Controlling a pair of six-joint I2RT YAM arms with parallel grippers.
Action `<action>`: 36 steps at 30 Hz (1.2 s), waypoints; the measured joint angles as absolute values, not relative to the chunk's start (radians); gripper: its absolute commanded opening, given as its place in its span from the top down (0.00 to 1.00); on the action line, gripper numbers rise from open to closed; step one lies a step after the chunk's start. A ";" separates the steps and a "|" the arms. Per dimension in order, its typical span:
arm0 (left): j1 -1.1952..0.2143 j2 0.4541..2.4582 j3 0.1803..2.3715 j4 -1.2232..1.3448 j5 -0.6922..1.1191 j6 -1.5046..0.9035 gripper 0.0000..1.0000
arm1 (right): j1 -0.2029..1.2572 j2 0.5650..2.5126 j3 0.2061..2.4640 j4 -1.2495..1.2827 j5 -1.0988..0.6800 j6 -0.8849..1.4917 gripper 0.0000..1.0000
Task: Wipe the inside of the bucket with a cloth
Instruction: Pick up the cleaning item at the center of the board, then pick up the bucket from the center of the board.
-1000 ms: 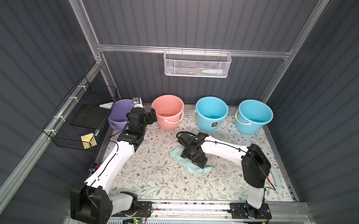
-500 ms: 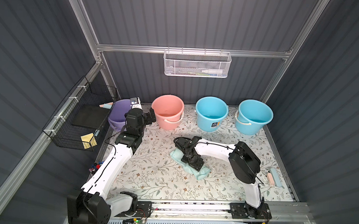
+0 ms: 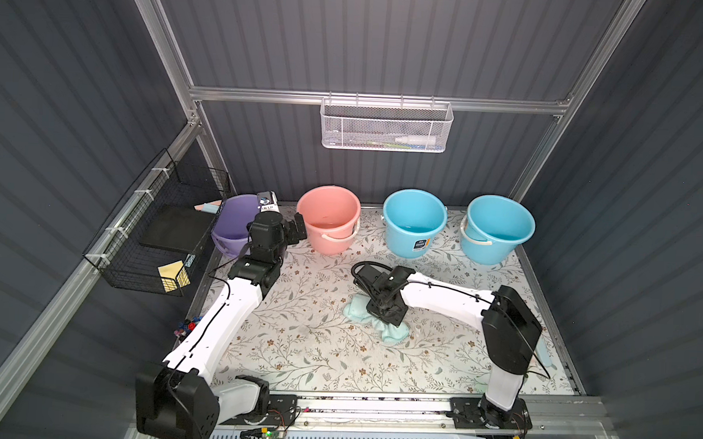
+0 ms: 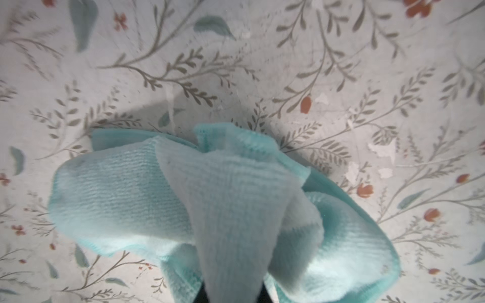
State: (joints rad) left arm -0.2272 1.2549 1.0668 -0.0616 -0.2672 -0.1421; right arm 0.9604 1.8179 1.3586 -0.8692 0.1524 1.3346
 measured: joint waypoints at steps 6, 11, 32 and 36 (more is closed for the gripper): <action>-0.227 1.353 1.177 -0.100 -0.235 -0.197 0.01 | 0.910 1.678 1.311 -0.859 0.209 1.208 0.98; -0.227 1.415 1.290 -0.170 -0.223 -0.316 0.01 | 0.850 1.565 1.260 -0.856 0.234 1.105 0.96; -0.268 1.671 1.563 -0.328 -0.005 -0.645 0.13 | 0.540 1.123 1.127 -0.894 0.278 0.677 0.98; -0.303 1.718 1.602 -0.331 0.040 -0.648 0.13 | 0.453 1.052 1.132 -0.922 0.302 0.606 0.98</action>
